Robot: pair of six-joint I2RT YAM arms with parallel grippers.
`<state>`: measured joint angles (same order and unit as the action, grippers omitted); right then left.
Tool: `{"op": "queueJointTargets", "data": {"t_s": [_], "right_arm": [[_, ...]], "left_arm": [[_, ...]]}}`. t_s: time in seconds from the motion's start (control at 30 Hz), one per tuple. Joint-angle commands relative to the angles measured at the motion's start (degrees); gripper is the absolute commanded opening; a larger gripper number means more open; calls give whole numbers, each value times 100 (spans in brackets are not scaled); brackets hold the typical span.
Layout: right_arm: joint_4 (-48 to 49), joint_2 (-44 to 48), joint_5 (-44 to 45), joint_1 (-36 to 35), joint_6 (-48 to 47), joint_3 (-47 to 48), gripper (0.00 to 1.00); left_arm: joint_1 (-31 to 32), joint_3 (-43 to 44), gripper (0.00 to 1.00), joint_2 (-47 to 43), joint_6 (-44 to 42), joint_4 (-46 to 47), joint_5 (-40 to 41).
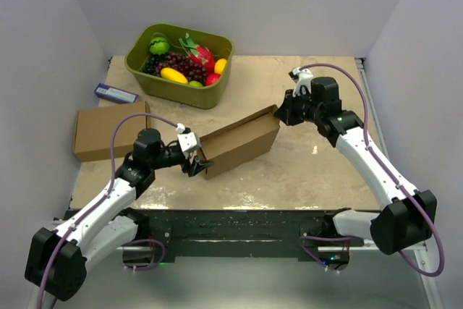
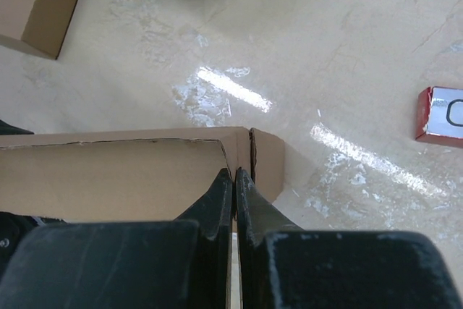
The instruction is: Fold the paper box
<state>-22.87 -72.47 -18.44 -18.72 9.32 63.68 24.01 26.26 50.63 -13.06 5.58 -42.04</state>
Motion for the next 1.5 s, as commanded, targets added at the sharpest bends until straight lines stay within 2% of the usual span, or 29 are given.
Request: {"op": "queueJointTargets", "data": {"t_s": [0.0, 0.4, 0.5, 0.6, 0.63, 0.7, 0.73, 0.8, 0.83, 0.87, 1.1, 1.3, 1.47], "right_arm": [[-164, 338, 314, -53, 26, -372, 0], [134, 857, 594, -62, 298, -1489, 0], [108, 1032, 893, -70, 421, -1691, 0], [108, 1296, 1078, -70, 623, -1771, 0], [82, 1349, 1209, -70, 667, -1754, 0], [29, 1463, 1316, -70, 755, -1684, 0], [-24, 1463, 1403, -70, 781, -1640, 0], [-138, 1437, 1500, -70, 808, -1543, 0], [-165, 1420, 1544, -79, 799, -1517, 0], [-182, 1411, 1597, -79, 817, -1499, 0], [-279, 1534, 1773, -132, 975, -1358, 0], [-358, 1525, 1826, -176, 1028, -1218, 0], [-402, 1499, 1975, -220, 1080, -1086, 0]], "left_arm": [[-10, 204, 19, 17, -4, 65, 29], [-2, 345, 19, 377, 146, 180, -76], [-2, 441, 26, 456, 207, 206, -50], [-2, 617, 37, 579, 234, 189, -59], [-10, 669, 47, 597, 242, 180, -67], [-2, 801, 56, 650, 277, 223, -85], [-2, 845, 70, 658, 278, 241, -94], [-2, 977, 82, 632, 286, 268, -41], [-2, 1030, 98, 623, 286, 259, 37], [-2, 1082, 100, 571, 243, 233, 99], [-2, 1171, 100, 132, 172, -233, 653], [-2, 1126, 100, -483, 373, -830, 1740], [-2, 1810, 100, -555, 690, -1471, 2033]]}}
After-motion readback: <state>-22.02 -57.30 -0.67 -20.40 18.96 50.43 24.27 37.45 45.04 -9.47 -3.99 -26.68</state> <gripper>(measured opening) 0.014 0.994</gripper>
